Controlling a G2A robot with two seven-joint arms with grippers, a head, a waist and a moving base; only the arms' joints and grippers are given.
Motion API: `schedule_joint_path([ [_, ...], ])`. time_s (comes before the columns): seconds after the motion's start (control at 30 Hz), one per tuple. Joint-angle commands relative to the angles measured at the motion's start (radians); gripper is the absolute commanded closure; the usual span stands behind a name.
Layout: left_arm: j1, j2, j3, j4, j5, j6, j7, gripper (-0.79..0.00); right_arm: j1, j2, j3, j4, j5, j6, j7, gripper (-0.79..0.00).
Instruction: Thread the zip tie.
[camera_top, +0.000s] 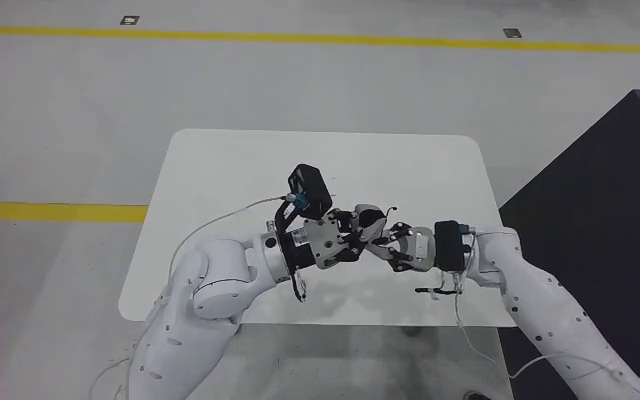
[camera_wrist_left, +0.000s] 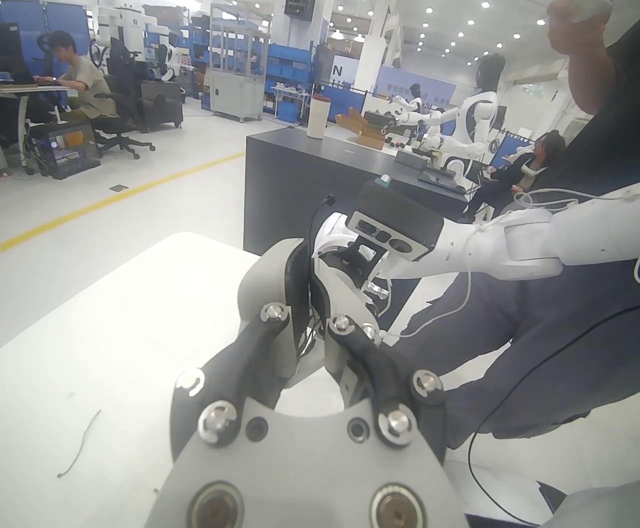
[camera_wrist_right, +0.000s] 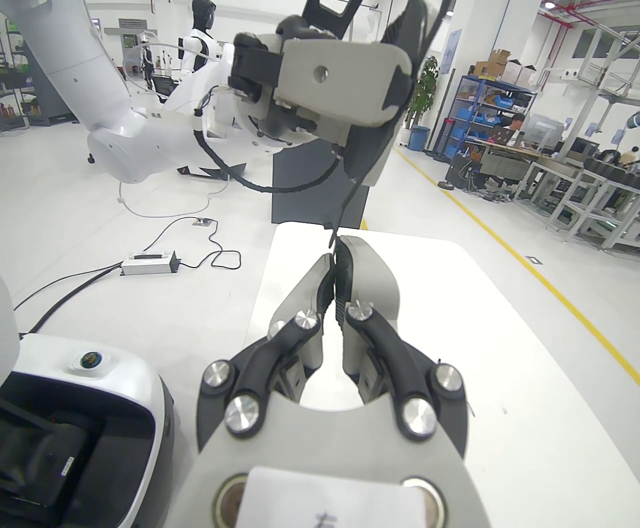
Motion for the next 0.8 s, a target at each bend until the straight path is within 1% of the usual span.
schedule_joint_path([
  [0.0, -0.001, 0.0, -0.006, 0.001, -0.018, 0.014, 0.02, 0.0, 0.008, 0.004, 0.015, -0.006, -0.03, 0.005, 0.004, 0.0],
  [0.1, 0.001, -0.001, -0.015, 0.009, -0.067, 0.046, 0.043, 0.0, -0.002, 0.01, 0.047, -0.048, -0.149, 0.104, 0.013, 0.0],
  [0.17, -0.002, -0.002, -0.018, 0.014, -0.1, 0.065, 0.051, 0.0, -0.017, 0.015, 0.069, -0.087, -0.267, 0.201, 0.012, 0.0],
  [0.3, -0.012, -0.004, -0.021, 0.026, -0.167, 0.102, 0.043, 0.0, -0.062, 0.025, 0.115, -0.133, -0.442, 0.389, -0.034, 0.0],
  [0.37, -0.02, -0.003, -0.031, 0.032, -0.18, 0.118, 0.045, 0.0, -0.086, 0.031, 0.148, -0.157, -0.549, 0.498, -0.022, 0.0],
  [0.47, -0.022, -0.003, -0.038, 0.04, -0.205, 0.135, 0.052, 0.0, -0.134, 0.038, 0.195, -0.192, -0.631, 0.633, -0.016, 0.0],
  [0.53, -0.023, -0.003, -0.037, 0.044, -0.21, 0.139, 0.053, 0.0, -0.169, 0.04, 0.22, -0.223, -0.671, 0.701, -0.014, 0.0],
  [0.67, -0.024, -0.003, -0.034, 0.05, -0.214, 0.15, 0.054, 0.0, -0.239, 0.044, 0.262, -0.294, -0.797, 0.862, 0.022, 0.0],
  [0.7, -0.025, -0.003, -0.035, 0.051, -0.215, 0.154, 0.054, 0.0, -0.25, 0.044, 0.268, -0.304, -0.808, 0.888, 0.023, 0.0],
  [0.77, -0.026, -0.003, -0.035, 0.051, -0.216, 0.155, 0.053, 0.0, -0.25, 0.044, 0.268, -0.304, -0.808, 0.888, 0.023, 0.0],
])
